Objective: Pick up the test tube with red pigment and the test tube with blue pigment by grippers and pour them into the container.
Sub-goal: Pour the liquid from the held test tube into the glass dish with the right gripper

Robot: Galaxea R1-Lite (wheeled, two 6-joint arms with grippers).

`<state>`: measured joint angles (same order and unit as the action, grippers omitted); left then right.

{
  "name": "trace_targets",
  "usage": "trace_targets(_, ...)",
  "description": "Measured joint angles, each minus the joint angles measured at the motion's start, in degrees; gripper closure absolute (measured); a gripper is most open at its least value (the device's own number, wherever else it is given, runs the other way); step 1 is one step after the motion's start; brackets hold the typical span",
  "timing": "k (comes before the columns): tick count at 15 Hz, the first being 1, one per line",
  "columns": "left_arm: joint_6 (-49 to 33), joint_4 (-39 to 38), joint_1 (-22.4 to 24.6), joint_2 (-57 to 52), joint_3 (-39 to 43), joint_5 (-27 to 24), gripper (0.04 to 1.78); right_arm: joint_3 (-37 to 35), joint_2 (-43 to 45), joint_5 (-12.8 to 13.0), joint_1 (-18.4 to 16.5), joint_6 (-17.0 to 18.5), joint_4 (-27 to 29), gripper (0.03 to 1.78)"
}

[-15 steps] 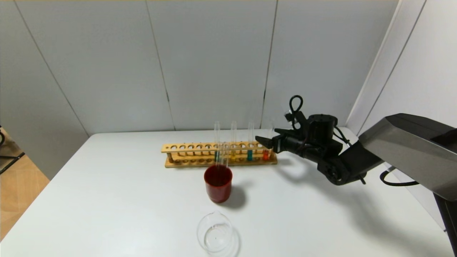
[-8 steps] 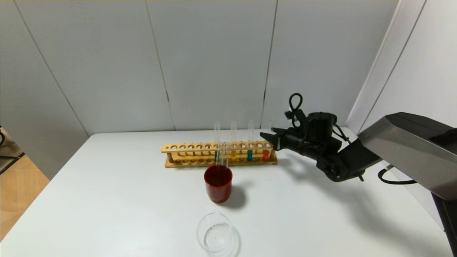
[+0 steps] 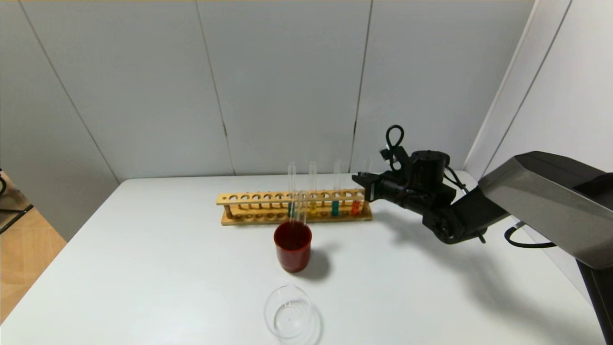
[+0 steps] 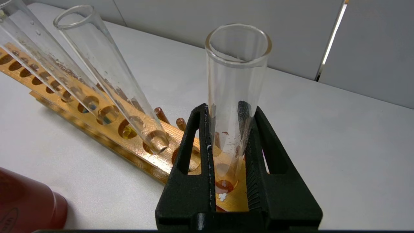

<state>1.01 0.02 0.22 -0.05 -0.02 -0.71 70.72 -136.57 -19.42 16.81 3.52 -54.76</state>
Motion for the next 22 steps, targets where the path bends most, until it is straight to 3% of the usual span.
trace_targets(6,0.0,0.0,0.0,0.0,0.0,0.0,0.07,0.7,0.5,1.3,0.0,-0.1,-0.2,1.46)
trace_targets(12,0.0,0.0,0.0,0.0,0.0,0.0,0.07,5.1,6.5,1.3,-0.8,0.3,1.4,1.46)
trace_targets(22,0.0,0.0,0.0,0.0,0.0,0.0,0.07,6.3,26.0,1.2,-2.0,0.5,15.8,1.46)
